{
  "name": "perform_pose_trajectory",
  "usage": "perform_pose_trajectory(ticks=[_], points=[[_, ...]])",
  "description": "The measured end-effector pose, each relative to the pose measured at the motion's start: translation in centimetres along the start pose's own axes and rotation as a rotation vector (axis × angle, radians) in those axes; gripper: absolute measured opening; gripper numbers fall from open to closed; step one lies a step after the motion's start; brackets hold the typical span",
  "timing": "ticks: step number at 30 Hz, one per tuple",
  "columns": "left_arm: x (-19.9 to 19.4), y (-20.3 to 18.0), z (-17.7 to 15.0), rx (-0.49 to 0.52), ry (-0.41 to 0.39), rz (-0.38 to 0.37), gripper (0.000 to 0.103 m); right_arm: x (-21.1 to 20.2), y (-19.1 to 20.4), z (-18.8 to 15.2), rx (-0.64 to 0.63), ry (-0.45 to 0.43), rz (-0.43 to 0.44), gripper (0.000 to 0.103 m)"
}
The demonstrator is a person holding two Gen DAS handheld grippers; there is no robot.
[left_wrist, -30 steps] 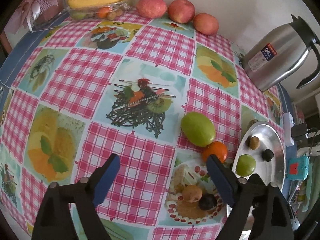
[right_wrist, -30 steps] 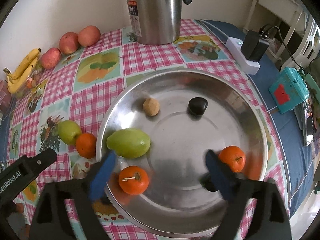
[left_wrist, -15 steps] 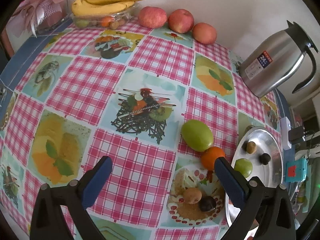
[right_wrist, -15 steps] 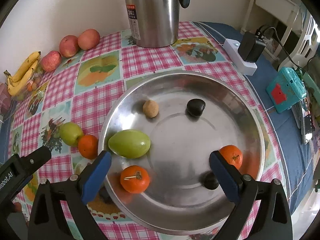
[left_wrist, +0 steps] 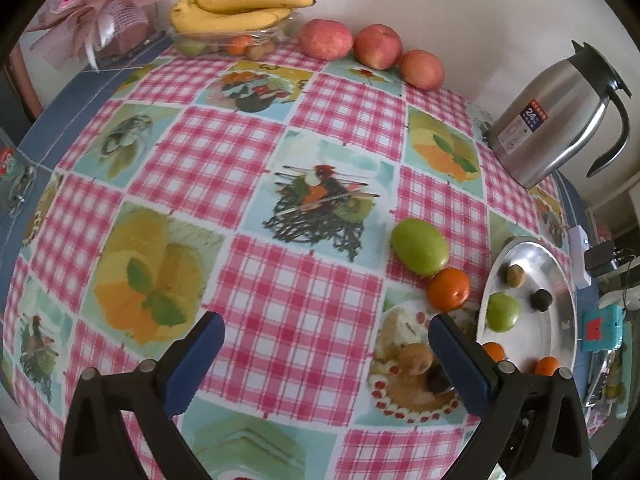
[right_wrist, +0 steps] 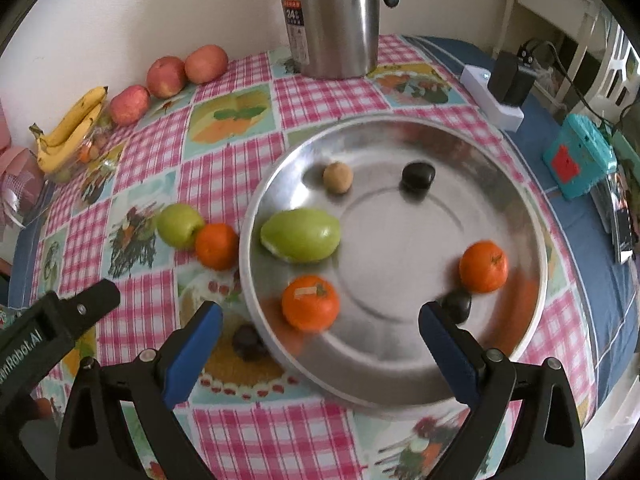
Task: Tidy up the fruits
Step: 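Withdraw both open tools from the plate toward the loose fruit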
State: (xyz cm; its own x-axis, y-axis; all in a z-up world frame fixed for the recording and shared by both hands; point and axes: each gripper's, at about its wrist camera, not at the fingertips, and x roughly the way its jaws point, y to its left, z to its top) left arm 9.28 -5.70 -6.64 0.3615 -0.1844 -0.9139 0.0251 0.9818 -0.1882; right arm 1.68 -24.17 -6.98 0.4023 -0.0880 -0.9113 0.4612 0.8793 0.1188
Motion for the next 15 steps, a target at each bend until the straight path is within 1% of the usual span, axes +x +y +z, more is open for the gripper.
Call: perform_pose_trajectory(ticks=[5,9,12,15], points=[[-0.1,0.6,-1.3,-0.001,0.012,0.001,0.103,-0.4,0.0,-1.5,0.015,0.020,0.008,0.099],[-0.2,0.5,-1.8,0.010,0.007,0.015,0.103,0.0,-0.4,-2.6,0.041,0.058,0.011,0.099],[0.0,0.6,-1.9,0.000,0.013,-0.004,0.103,0.2,-0.8,-2.6,0.054,0.067,-0.009,0.099],[0.3,0.5,-1.8,-0.001,0.010,-0.015,0.103,0.0,-1.2,-2.4,0.072,0.052,-0.012,0.099]])
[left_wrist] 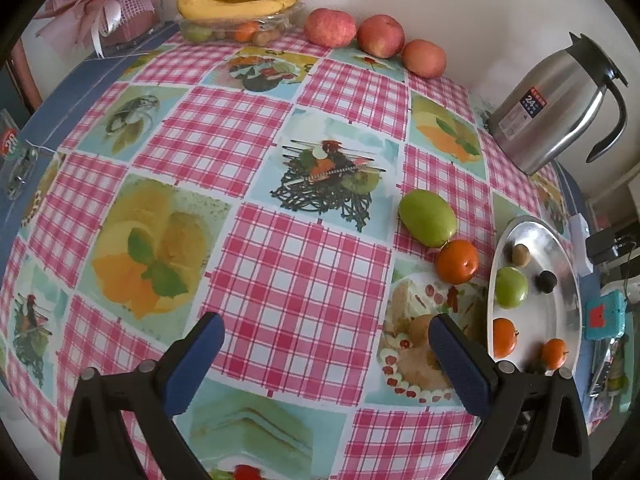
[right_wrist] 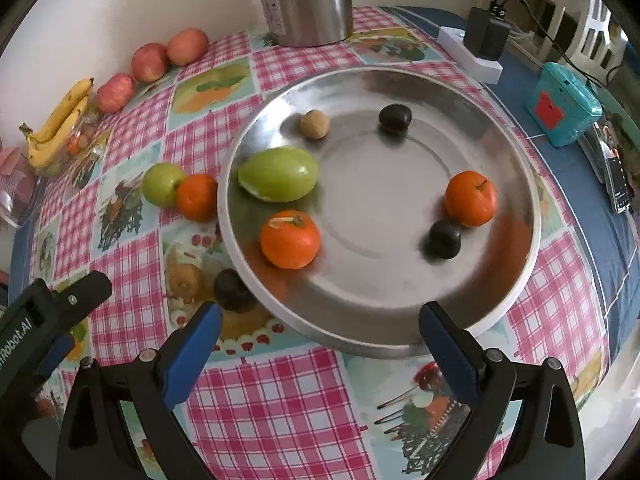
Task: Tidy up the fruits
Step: 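Withdraw both open tools from the plate toward the loose fruit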
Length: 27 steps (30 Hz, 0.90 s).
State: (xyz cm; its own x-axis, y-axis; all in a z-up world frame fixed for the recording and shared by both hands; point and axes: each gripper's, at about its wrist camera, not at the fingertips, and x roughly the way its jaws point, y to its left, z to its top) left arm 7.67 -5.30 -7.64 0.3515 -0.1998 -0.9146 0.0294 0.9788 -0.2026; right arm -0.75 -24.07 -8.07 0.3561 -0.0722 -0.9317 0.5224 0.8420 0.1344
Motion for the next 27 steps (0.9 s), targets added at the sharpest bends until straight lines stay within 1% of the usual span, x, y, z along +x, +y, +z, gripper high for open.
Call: perform_pose_trajectory(ticks=[2,6,8,11,18,21,24,26,27], points=[[0.2,-0.1,0.1,0.001,0.008,-0.005,0.103,-0.2,-0.2,0.3,0.006,-0.015,-0.006,0.099],[0.6,-0.5,0.4,0.009,0.020,-0.047,0.103,-0.2,-1.0,1.1,0.045,-0.043,0.001,0.099],[0.5,-1.1,0.6,0.028,0.005,-0.042,0.103,-0.1,-1.2,1.4,0.062,-0.047,0.004,0.099],[0.4,-1.6,0.9,0.038,-0.005,-0.059,0.103,-0.2,-1.7,1.6,0.082,-0.062,0.001,0.099],[1.7,-2.3,0.8,0.041,0.043,-0.057,0.103,-0.6,-2.3,1.8,0.097,-0.081,-0.008,0.099],[2.3,-2.3,0.9,0.034,0.069,-0.076,0.103,-0.7,-2.4,1.8,0.103,-0.088,-0.005,0.099],[2.9,-2.5,0.8,0.030,0.098,-0.095,0.100,-0.8,-2.6,1.8,0.117,-0.096,-0.001,0.099],[3.3,-2.8,0.8,0.037,0.113,-0.104,0.091,-0.8,-2.6,1.8,0.120,-0.099,-0.004,0.099],[3.4,-3.0,0.8,0.044,0.121,-0.111,0.089,-0.8,-2.6,1.8,0.120,-0.099,-0.004,0.099]])
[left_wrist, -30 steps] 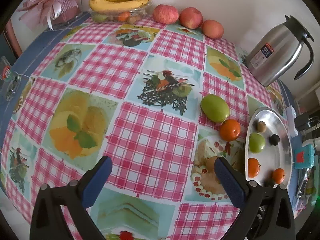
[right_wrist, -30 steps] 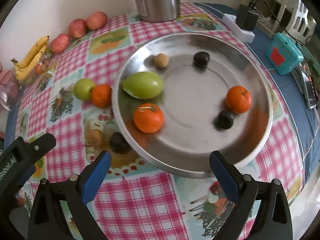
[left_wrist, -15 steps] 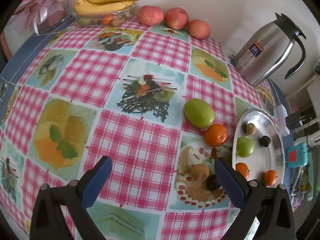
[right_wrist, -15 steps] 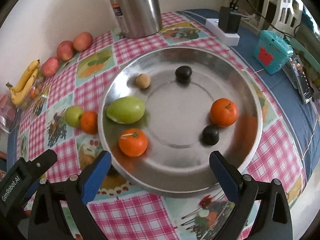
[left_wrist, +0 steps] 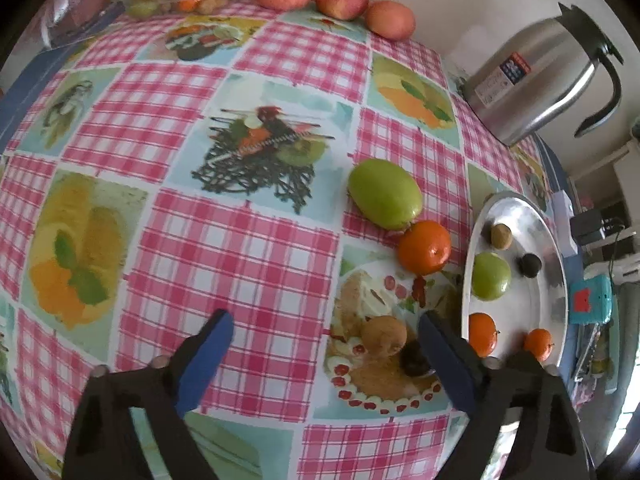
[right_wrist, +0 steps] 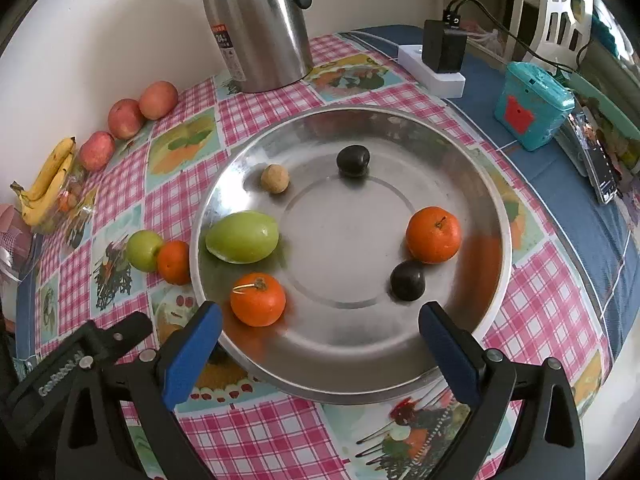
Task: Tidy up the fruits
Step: 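Withdraw both open tools from the plate toward the loose fruit, then close the left tool around a brown kiwi and lift it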
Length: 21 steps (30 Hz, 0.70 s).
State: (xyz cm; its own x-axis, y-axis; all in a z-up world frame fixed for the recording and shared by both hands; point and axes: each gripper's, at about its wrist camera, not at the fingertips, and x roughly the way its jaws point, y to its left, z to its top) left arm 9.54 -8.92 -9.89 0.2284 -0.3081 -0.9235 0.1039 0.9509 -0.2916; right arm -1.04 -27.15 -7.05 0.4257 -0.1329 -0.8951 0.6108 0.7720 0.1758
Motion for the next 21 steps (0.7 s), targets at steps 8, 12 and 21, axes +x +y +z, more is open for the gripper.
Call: perform_pose_trajectory(ticks=[8,12,21], points=[[1.2,-1.3,0.2,0.028,0.033,-0.038,0.068,0.1,0.2,-0.1,-0.010,0.004,-0.001,0.099],[1.4,-1.6,0.4,0.034,0.033,-0.050,0.056,0.1,0.2,-0.1,-0.008,0.005,-0.002,0.099],[1.8,-1.2,0.4,-0.035,0.072,-0.143,0.036,0.2,0.2,-0.1,-0.010,0.009,-0.004,0.099]])
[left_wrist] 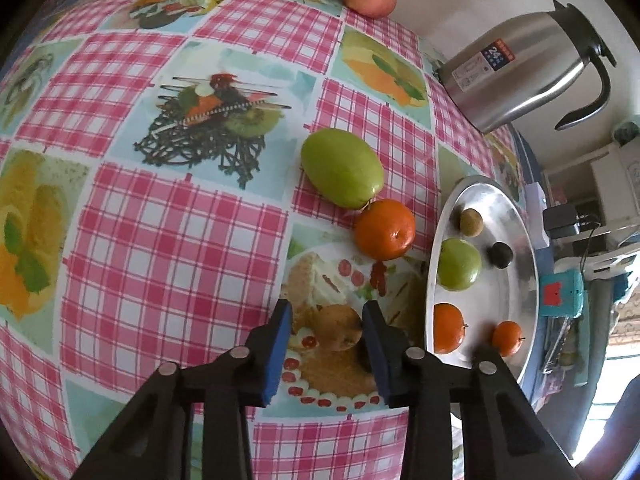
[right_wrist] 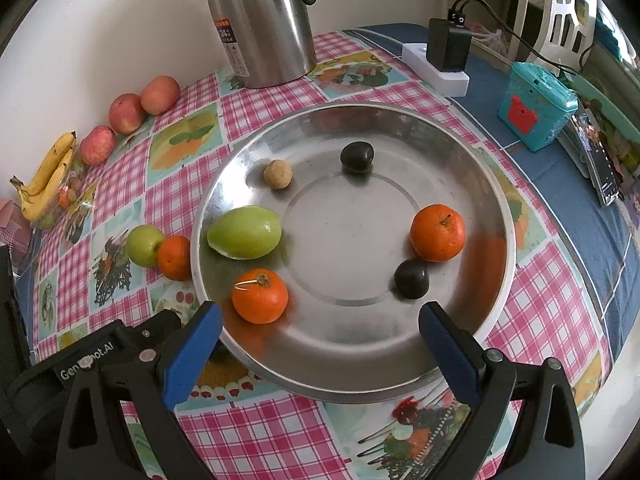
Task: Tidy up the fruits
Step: 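Close the left tool around a brown kiwi and lift it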
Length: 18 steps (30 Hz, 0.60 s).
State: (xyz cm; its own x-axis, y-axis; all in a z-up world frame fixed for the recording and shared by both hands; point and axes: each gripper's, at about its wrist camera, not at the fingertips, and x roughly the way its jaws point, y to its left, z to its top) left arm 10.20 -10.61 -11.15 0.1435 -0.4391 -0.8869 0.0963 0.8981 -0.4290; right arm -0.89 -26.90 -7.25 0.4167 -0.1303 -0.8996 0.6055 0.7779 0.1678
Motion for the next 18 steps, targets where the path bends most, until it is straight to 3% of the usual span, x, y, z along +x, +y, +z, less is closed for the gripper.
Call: perform_pose_trajectory(ticks=[2,4,11,18], points=[[0.1,0.2,-0.2,-0.018,0.018,-0.031,0.028,0.1,0.0,0.0,-0.001,0.005,-0.001,0.099],[0.4,0.3,-0.3,-0.030,0.030,-0.048,0.027,0.2,0.0,0.0,-0.003,0.009,-0.001,0.099],[-0.7,0.4,-0.2,-0.017,0.008,-0.008,0.027,0.1,0.2,-0.1,-0.015,0.007,0.022,0.099],[-3.3,1.7,0.0,-0.029,-0.066,0.056,0.027,-0.2,1.6,-0.6,-0.043,0.021,0.090,0.099]])
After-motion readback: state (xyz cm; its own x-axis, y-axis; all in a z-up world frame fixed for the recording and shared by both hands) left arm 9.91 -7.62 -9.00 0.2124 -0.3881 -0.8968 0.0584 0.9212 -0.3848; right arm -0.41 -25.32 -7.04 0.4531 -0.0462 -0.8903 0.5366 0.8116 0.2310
